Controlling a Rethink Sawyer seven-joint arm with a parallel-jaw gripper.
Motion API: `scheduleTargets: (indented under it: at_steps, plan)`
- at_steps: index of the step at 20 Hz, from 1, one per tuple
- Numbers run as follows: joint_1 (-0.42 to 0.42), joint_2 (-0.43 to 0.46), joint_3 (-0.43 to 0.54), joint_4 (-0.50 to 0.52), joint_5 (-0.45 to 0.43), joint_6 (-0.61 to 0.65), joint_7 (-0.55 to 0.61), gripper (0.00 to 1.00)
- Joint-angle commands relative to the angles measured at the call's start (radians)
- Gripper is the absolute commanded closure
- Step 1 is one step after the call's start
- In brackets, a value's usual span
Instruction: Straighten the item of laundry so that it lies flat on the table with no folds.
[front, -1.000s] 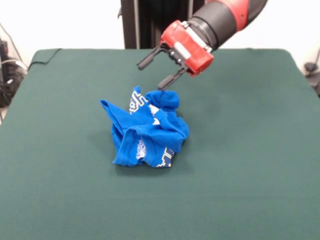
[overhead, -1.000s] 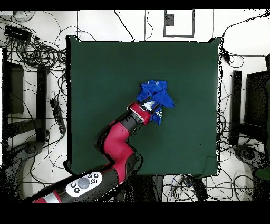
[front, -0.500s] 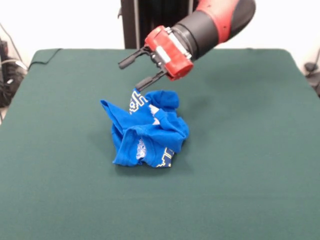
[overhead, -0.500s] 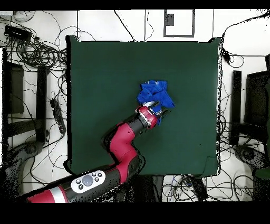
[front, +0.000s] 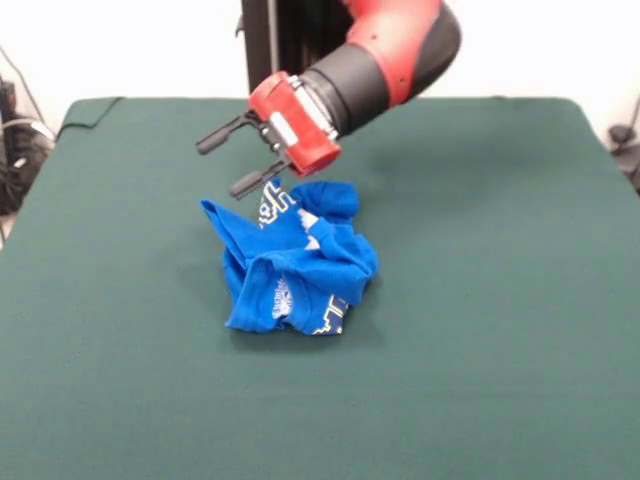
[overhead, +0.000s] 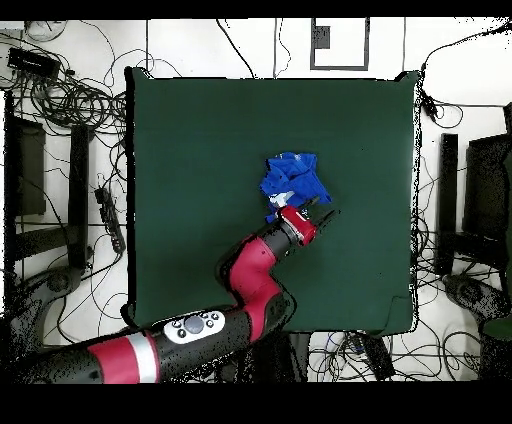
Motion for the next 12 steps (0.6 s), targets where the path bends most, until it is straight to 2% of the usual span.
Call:
scheduleTargets:
  at_steps: [1, 4, 7, 12]
  plan:
    - [-0.041, 0.051, 0.247, -0.181, -0.093, -0.162, 0.413, 0.00]
    - [-0.046, 0.043, 0.283, -0.185, -0.097, -0.214, 0.454, 0.00]
    - [-0.059, 0.011, 0.310, -0.172, -0.162, -0.236, 0.502, 0.00]
    - [-0.191, -0.117, 0.387, -0.171, -0.553, -0.148, 0.569, 0.00]
